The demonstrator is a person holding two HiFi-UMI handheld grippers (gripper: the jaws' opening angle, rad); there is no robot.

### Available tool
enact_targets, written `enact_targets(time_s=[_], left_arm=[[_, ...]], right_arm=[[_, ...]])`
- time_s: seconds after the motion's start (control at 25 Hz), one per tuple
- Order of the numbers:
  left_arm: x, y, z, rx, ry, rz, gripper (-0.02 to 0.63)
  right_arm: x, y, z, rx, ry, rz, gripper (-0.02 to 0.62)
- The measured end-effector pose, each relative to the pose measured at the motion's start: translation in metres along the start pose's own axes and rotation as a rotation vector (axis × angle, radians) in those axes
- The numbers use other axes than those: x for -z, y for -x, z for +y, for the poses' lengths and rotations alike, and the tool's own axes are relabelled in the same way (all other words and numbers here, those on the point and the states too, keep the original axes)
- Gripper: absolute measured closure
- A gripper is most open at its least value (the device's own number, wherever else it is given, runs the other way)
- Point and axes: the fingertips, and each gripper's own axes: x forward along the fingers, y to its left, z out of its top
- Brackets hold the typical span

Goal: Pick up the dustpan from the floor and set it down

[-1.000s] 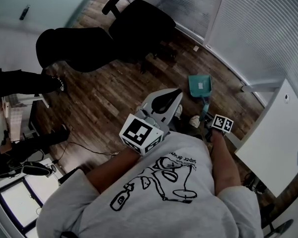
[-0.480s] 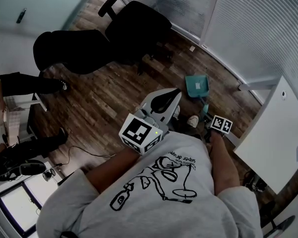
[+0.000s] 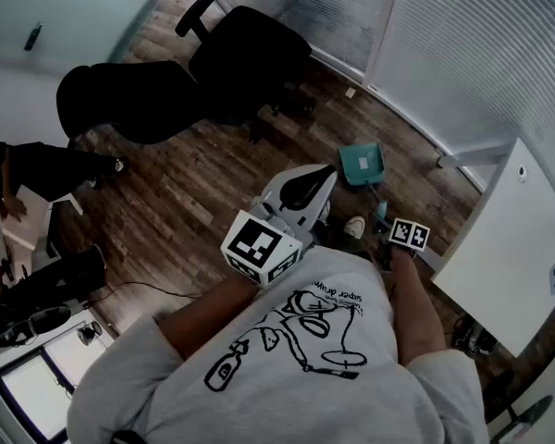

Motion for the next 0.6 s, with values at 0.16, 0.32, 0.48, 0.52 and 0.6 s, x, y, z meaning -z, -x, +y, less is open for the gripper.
enact_targets(time_s=[0.16, 0.32, 0.48, 0.52, 0.6], left_arm=[[-0.001, -0.001, 0.001, 0.005, -0.002, 0.002, 0.604], [0.0, 0.001, 0.004, 0.007, -0.006, 0.009, 0.604], [0.0, -0.002, 0.004, 0.015, -0.007, 0.012, 0.604], [0.0, -0.003, 0.003, 0.017, -0.007, 0.011, 0.604], [-0.001, -0.005, 0.002, 0.023, -0.007, 0.007, 0.604]], right_arm=[[0.006, -0.001, -0.005, 0.018, 0.001, 0.017, 0.407], [0.014, -0.002, -0.007, 0.046, -0.002, 0.04, 0.394], [0.009, 0.004, -0.016, 0.089, -0.009, 0.026, 0.391], [0.007, 0.006, -0.018, 0.1, -0.008, 0.02, 0.39], [-0.001, 0.012, -0.021, 0.12, 0.007, 0.006, 0.387]])
